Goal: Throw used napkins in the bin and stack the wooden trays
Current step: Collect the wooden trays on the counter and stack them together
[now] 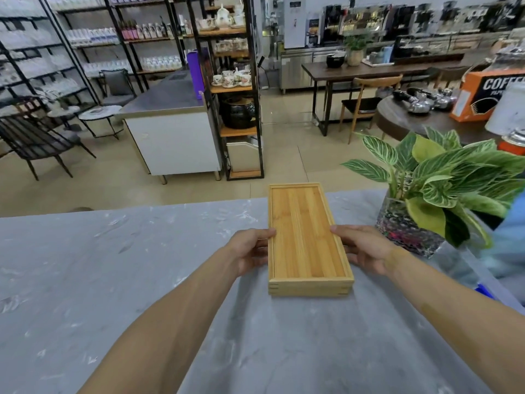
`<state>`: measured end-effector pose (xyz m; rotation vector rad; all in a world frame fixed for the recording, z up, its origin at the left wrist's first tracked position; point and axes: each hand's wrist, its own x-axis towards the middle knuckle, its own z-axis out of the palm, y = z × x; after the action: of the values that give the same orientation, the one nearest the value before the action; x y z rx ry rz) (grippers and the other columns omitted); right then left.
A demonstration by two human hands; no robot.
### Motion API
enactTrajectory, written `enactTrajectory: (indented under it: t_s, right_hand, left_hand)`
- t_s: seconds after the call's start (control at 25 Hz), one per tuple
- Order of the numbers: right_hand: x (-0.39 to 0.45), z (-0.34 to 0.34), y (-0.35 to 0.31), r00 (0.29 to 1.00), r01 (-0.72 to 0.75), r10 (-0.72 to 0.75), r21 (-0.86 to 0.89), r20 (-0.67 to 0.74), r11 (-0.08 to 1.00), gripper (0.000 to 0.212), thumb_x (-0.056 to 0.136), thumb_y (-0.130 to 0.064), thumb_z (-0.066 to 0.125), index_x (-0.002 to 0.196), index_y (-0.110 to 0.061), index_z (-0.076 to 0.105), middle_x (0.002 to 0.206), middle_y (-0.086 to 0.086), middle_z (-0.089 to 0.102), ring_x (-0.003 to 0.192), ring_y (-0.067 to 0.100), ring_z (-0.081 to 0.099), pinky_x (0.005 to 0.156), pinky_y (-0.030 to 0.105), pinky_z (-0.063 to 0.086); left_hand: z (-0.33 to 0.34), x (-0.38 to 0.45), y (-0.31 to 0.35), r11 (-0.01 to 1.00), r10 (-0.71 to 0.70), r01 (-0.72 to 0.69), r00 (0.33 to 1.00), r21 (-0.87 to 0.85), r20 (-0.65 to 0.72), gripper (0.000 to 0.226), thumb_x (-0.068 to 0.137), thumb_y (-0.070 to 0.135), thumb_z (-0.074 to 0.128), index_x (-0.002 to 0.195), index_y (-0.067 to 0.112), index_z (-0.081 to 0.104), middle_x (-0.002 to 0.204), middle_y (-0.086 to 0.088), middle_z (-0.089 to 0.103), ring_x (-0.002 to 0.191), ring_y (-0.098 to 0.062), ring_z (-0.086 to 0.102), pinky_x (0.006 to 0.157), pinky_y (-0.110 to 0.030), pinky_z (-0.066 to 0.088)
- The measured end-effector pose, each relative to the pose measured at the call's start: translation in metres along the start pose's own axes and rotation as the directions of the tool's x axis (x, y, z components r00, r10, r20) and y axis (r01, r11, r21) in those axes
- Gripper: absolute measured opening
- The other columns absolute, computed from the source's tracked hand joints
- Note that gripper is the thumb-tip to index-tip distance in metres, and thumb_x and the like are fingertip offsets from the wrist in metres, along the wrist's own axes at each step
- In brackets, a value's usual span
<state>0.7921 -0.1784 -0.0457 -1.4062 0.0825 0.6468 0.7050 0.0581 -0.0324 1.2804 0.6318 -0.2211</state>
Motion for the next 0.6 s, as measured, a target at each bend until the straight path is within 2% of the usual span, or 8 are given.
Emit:
enactTrajectory:
  t_s: [0.12, 0.24, 0.36, 0.44, 0.6]
  right_hand:
    - [0.006, -0.002, -0.002, 1.0, -0.014, 0.013, -0.03, -0.011, 0.999, 0.024, 0.087, -0.015, 0.069, 0.106, -0.001, 0.068, 0.095, 0.015, 0.074, 0.076, 0.022, 0.07, 0.072, 0.034, 0.057]
    - [0.011, -0.005, -0.009, 0.999, -0.047, 0.045, -0.114, -0.014, 0.992, 0.024, 0.086, -0.015, 0.07, 0.106, -0.002, 0.067, 0.098, 0.014, 0.075, 0.079, 0.022, 0.073, 0.069, 0.034, 0.058]
    - [0.014, -0.004, -0.014, 0.996, -0.082, 0.075, -0.194, -0.041, 0.978, 0.022, 0.086, -0.013, 0.07, 0.104, -0.001, 0.068, 0.1, 0.016, 0.074, 0.089, 0.026, 0.072, 0.079, 0.039, 0.058]
    - [0.014, -0.001, -0.015, 0.995, -0.093, 0.082, -0.231, -0.058, 0.968, 0.017, 0.086, -0.009, 0.069, 0.101, 0.001, 0.068, 0.098, 0.016, 0.074, 0.088, 0.026, 0.072, 0.078, 0.039, 0.059]
    - [0.012, 0.002, -0.014, 0.994, -0.099, 0.082, -0.258, -0.077, 0.961, 0.015, 0.086, -0.005, 0.069, 0.099, 0.001, 0.068, 0.096, 0.015, 0.074, 0.087, 0.025, 0.072, 0.077, 0.037, 0.058]
  left_hand:
    - [0.002, 0.009, 0.0, 1.0, -0.009, 0.009, 1.0, 0.005, -0.018, 0.01, 0.088, 0.017, 0.068, 0.09, 0.007, 0.066, 0.067, -0.004, 0.066, 0.065, -0.018, 0.058, 0.063, -0.031, 0.051]
    - [0.003, 0.012, 0.0, 1.0, -0.007, 0.008, 1.0, 0.023, -0.015, 0.012, 0.089, 0.016, 0.068, 0.094, 0.006, 0.066, 0.067, -0.005, 0.071, 0.066, -0.019, 0.064, 0.065, -0.031, 0.056]
    - [0.001, 0.013, 0.006, 0.998, -0.023, 0.024, 1.0, 0.059, -0.012, 0.01, 0.09, 0.011, 0.064, 0.097, 0.004, 0.063, 0.081, -0.011, 0.068, 0.074, -0.024, 0.065, 0.07, -0.036, 0.058]
    - [0.001, 0.013, 0.009, 0.994, -0.033, 0.035, 0.999, 0.102, -0.015, 0.012, 0.091, 0.008, 0.062, 0.101, 0.001, 0.061, 0.087, -0.013, 0.066, 0.078, -0.026, 0.065, 0.075, -0.039, 0.057]
    - [0.002, 0.011, 0.011, 0.988, -0.024, 0.022, 1.0, 0.154, 0.014, 0.012, 0.094, 0.008, 0.059, 0.101, -0.001, 0.062, 0.085, -0.012, 0.064, 0.077, -0.023, 0.065, 0.069, -0.035, 0.057]
